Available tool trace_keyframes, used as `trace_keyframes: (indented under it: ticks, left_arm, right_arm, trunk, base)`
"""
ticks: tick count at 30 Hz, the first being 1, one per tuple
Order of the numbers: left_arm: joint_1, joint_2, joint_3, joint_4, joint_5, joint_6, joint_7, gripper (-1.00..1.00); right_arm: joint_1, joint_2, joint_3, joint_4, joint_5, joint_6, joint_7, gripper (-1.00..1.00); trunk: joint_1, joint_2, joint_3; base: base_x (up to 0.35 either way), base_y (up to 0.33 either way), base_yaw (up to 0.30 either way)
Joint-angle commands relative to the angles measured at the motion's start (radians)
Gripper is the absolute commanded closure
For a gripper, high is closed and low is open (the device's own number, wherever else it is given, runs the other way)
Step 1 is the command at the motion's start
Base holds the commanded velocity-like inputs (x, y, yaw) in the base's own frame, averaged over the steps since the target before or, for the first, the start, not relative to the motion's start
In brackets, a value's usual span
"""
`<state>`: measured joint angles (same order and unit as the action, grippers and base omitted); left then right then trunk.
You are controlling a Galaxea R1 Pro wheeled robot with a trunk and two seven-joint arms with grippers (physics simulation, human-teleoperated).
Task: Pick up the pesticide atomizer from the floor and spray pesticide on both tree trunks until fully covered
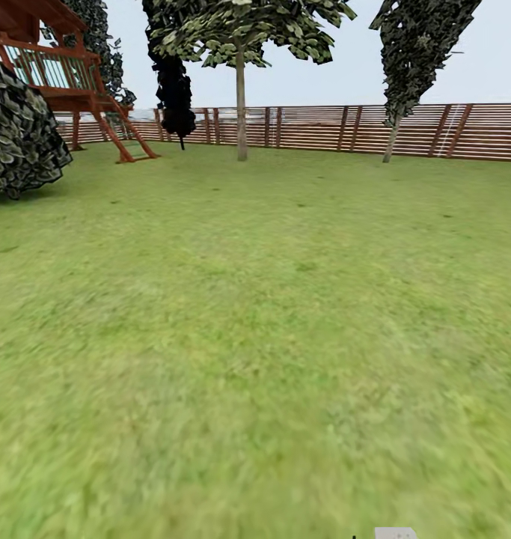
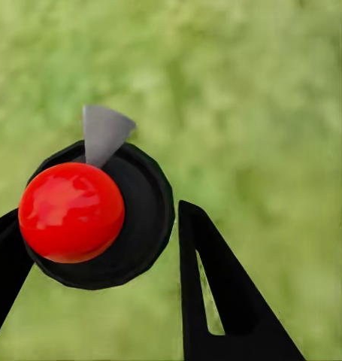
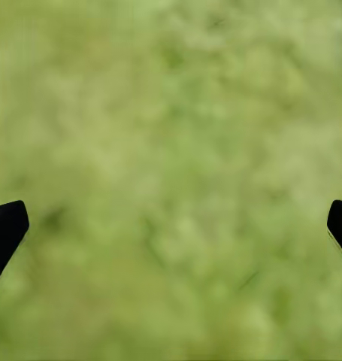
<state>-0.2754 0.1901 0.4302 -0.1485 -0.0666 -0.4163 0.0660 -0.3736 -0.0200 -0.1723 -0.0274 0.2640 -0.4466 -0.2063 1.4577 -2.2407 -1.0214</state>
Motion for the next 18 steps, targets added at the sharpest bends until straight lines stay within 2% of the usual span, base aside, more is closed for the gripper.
trace_keyframes:
  ticks: [1, 18]
  left_arm:
    - [-0.001, -0.001, 0.000, 0.001, -0.007, -0.004, 0.006, 1.00]
    - [-0.001, -0.001, -0.001, 0.003, -0.010, -0.003, 0.006, 1.00]
  right_arm:
    - [-0.001, 0.000, -0.007, 0.001, 0.011, -0.003, -0.004, -1.00]
    - [-0.001, 0.000, -0.007, 0.001, 0.011, -0.003, -0.004, -1.00]
  trunk:
    - [0.000, 0.000, -0.001]
    - [0.000, 0.000, -0.001]
  base:
    - [0.338, 0.000, 0.000]
    - [0.338, 0.000, 0.000]
